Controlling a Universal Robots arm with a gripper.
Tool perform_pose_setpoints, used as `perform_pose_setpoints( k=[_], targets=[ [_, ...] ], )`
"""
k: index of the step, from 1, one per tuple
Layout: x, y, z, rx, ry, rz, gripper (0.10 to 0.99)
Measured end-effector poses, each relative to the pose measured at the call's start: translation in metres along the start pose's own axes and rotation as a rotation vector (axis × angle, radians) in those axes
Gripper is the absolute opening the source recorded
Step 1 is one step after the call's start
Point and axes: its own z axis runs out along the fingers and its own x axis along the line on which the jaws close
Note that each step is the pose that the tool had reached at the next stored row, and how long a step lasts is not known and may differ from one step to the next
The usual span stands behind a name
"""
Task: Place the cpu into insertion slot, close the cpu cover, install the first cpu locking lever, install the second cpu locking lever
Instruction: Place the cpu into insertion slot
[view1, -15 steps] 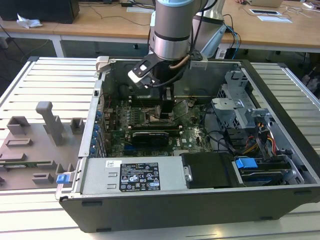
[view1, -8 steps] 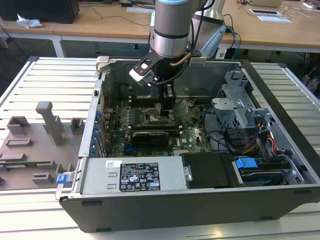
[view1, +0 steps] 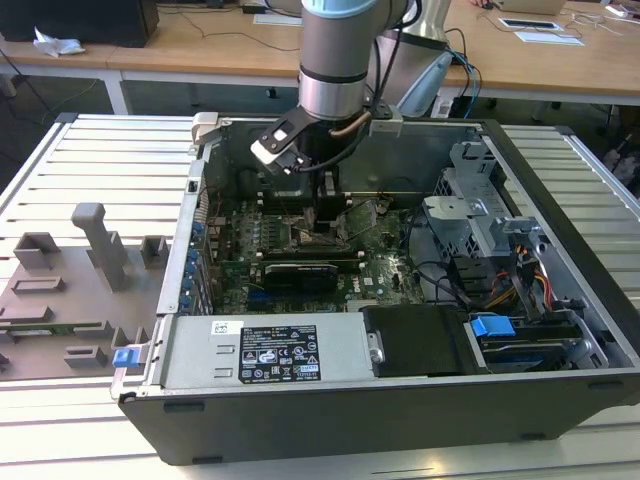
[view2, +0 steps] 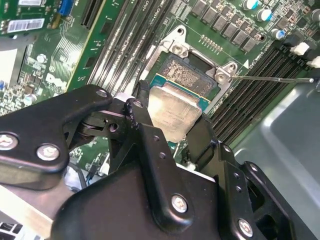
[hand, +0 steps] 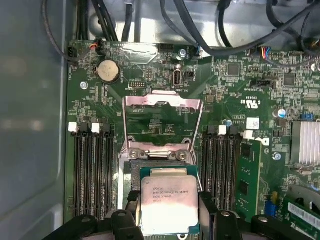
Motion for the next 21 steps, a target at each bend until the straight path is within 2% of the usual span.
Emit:
perform_pose_setpoints(
  k=[5,10,12,14,21],
  targets=[
    [0.0029,-0.0016,0.0061,0.0,0.0083,0.005,0.545],
    [0.0059,-0.0038,0.0175,0.0,0.0158,0.005,0.545],
    [0.0065,-0.0038,0.0209,0.0,0.0161,0.005,0.545],
    [0.0069,-0.0049,0.0293,0.0,0.0162,0.005,0.545],
    [0.0071,-0.0049,0.036,0.001,0.0166,0.032,0.545]
  ],
)
